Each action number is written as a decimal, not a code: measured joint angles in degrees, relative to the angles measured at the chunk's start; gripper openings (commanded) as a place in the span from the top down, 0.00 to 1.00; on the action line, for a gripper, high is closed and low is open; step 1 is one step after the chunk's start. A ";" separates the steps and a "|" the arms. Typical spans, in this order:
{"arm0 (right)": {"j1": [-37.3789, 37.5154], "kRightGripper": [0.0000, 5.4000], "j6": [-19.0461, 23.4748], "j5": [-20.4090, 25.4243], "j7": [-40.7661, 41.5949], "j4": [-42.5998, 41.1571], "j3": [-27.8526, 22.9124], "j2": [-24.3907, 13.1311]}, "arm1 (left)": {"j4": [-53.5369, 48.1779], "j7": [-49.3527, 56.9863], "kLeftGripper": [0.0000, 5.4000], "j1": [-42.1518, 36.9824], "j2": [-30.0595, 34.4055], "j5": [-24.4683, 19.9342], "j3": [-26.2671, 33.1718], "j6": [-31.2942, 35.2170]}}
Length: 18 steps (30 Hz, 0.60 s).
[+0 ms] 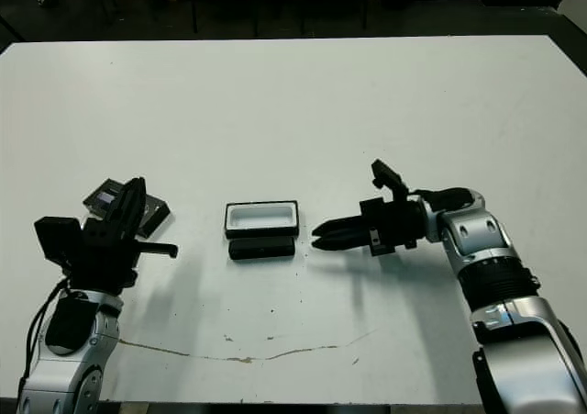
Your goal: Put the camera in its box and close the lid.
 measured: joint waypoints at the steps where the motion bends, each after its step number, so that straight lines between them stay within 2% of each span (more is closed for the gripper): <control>1: 0.00 0.92 -0.17 -0.08 -0.01 -0.02 0.13 0.03 | -0.04 0.01 1.00 0.00 0.00 0.06 -0.04 0.04; 2: 0.00 0.89 -0.17 -0.14 -0.01 -0.02 0.30 0.04 | -0.20 0.07 1.00 0.00 0.00 0.10 -0.10 0.18; 6: 0.10 0.92 -0.16 -0.15 -0.23 -0.06 0.64 0.28 | -0.53 0.23 1.00 0.00 -0.04 0.12 -0.41 0.35; 9: 0.27 0.89 -0.17 -0.17 -0.67 -0.06 0.72 0.81 | -0.53 0.23 1.00 0.00 -0.04 0.14 -0.52 0.34; 18: 0.41 0.60 -0.56 -1.14 -1.71 -0.05 1.21 1.77 | -0.53 0.24 1.00 -0.01 -0.04 0.09 -0.57 0.38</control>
